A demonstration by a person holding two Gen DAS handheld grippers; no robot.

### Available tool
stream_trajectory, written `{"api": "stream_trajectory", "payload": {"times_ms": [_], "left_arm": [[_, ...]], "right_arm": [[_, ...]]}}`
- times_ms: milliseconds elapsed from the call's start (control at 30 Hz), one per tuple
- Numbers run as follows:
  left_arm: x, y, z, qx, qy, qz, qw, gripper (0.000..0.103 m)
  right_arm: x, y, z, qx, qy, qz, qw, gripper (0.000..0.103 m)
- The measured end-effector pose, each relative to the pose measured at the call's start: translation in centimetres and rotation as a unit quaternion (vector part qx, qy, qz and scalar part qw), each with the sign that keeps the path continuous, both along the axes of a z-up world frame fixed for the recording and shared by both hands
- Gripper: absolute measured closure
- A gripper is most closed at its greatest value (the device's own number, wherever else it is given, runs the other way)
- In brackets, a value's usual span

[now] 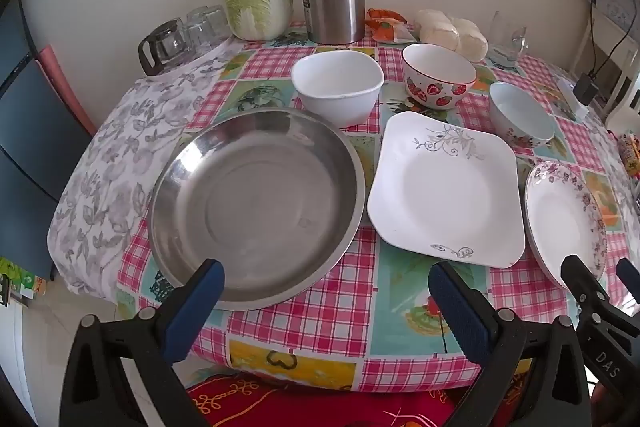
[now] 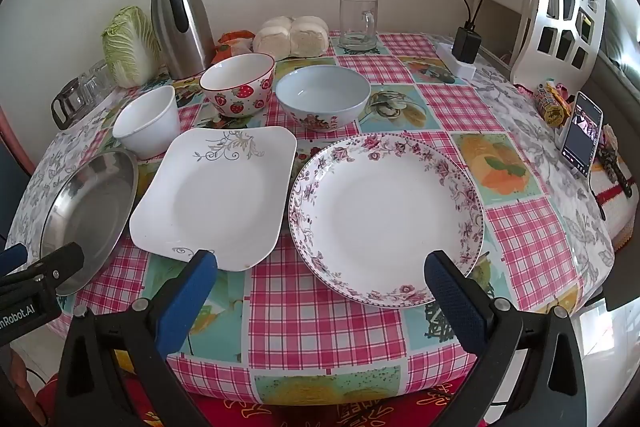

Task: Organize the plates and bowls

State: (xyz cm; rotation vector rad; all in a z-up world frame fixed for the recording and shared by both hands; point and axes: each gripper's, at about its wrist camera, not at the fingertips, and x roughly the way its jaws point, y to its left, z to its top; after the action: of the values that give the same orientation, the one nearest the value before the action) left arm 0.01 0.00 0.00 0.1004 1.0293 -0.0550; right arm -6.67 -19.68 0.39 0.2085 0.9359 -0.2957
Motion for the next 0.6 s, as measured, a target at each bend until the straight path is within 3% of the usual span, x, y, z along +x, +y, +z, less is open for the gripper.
{"api": "stream_trajectory", "payload": {"times_ms": [600], "left_arm": [[-0.01,-0.01,0.01,0.002,-0.001,0.0,1.0,0.0]], "right_arm": [[0.0,-0.06,-0.1,0.001,0.0,0.0,1.0,0.0]]}}
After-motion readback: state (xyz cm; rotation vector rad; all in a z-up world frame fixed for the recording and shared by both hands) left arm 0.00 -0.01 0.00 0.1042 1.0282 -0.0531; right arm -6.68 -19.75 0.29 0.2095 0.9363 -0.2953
